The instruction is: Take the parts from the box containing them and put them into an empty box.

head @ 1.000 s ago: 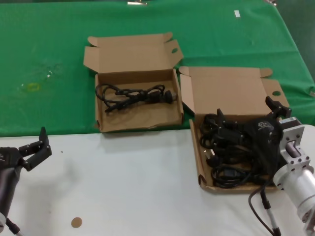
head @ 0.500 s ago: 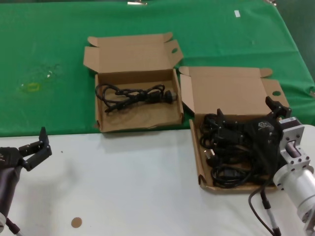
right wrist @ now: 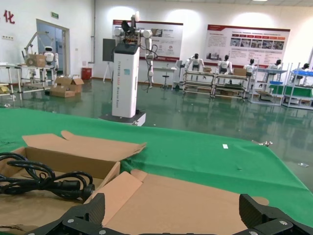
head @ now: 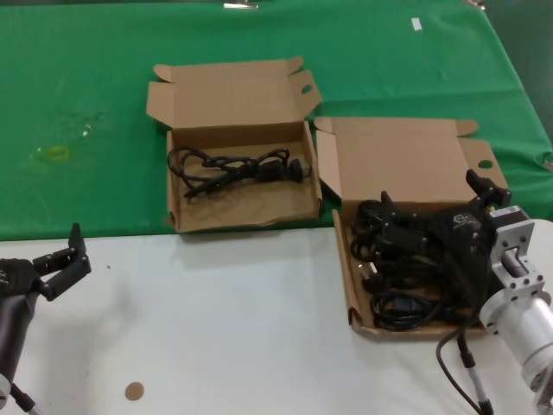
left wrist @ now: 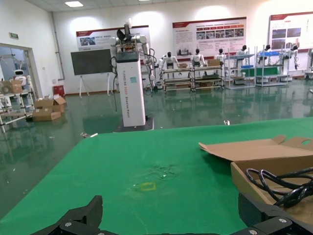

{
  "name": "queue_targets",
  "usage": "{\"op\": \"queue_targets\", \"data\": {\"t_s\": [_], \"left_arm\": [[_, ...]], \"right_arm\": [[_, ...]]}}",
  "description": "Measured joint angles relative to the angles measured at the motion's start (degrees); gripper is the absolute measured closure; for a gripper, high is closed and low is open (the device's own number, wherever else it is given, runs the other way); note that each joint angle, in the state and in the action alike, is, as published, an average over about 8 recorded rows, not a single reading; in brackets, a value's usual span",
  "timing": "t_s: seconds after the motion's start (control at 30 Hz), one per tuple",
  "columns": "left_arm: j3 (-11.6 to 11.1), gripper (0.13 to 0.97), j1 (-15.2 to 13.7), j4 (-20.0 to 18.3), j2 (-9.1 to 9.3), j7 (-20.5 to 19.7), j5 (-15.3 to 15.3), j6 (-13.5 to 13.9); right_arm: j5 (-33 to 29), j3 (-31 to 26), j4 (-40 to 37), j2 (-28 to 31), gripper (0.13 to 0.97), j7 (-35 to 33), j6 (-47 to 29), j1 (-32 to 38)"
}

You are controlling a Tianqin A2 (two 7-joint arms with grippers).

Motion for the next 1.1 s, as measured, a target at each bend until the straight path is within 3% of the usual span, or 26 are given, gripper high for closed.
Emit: {"op": "queue_targets", "data": {"t_s": [1.1], "left_arm": [[0.0, 0.132, 0.0, 0.0, 0.0, 0.0, 0.0, 0.0]], "right_arm": [[0.0, 0.0, 0.0, 0.0, 0.129, 0.0, 0.0, 0.0]]}}
